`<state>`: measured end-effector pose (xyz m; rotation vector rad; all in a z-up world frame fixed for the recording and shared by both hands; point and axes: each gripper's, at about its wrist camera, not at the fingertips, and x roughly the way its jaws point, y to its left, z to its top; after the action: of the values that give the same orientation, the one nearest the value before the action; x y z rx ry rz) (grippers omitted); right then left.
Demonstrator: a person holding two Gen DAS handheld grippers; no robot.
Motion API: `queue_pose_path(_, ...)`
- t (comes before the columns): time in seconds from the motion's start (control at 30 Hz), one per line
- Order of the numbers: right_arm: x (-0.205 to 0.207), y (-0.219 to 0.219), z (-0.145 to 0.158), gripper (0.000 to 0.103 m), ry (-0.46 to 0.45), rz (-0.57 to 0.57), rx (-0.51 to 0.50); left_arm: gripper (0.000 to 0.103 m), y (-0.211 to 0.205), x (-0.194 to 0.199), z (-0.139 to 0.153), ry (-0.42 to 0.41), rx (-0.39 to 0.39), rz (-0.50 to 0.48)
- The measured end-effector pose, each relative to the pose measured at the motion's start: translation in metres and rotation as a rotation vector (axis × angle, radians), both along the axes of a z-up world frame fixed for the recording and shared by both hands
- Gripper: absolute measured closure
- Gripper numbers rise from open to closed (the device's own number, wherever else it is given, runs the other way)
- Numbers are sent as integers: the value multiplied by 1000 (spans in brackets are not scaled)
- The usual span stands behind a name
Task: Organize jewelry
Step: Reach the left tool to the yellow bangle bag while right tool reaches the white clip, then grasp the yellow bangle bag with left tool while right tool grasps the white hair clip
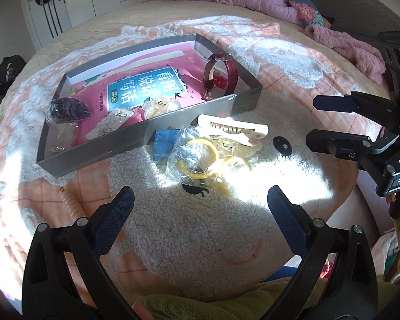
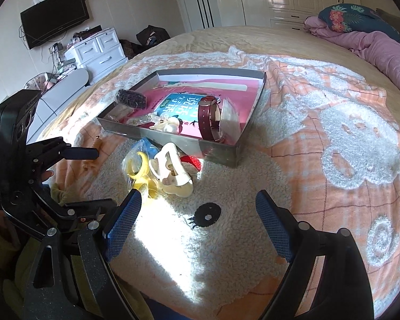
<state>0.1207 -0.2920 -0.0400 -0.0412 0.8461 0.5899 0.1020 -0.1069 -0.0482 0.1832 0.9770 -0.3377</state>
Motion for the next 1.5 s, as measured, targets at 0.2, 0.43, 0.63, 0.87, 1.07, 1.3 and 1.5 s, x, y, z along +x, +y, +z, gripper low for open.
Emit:
queue_pose_path(0.2,13,-2,-13,17,32,-1,-11,10,-6,16,-13,26,27,-23)
queue_pose_path(0.43,22,-7,-16,17,45,1,1,10,-16,28,-24,50,46,-30)
queue_pose_path(0.63,31,-2,-17,17,53,24,6,14,-17,34,-33,61,49,-26)
queue_pose_path(0.87,36,16,-23,17,73,74,-4,31,-10,30,-30,54,11,-26)
queue_pose_path(1.07,39,35,-26,17,88,116,12,31,11,15,-17,28,2,0)
queue_pose_path(1.3,48,59,-37,30,119,151,42,31,42,8,-2,-1,-39,69)
queue_pose_path(1.5,44,65,-40,64,96,134,60,31,57,6,9,-34,-69,93)
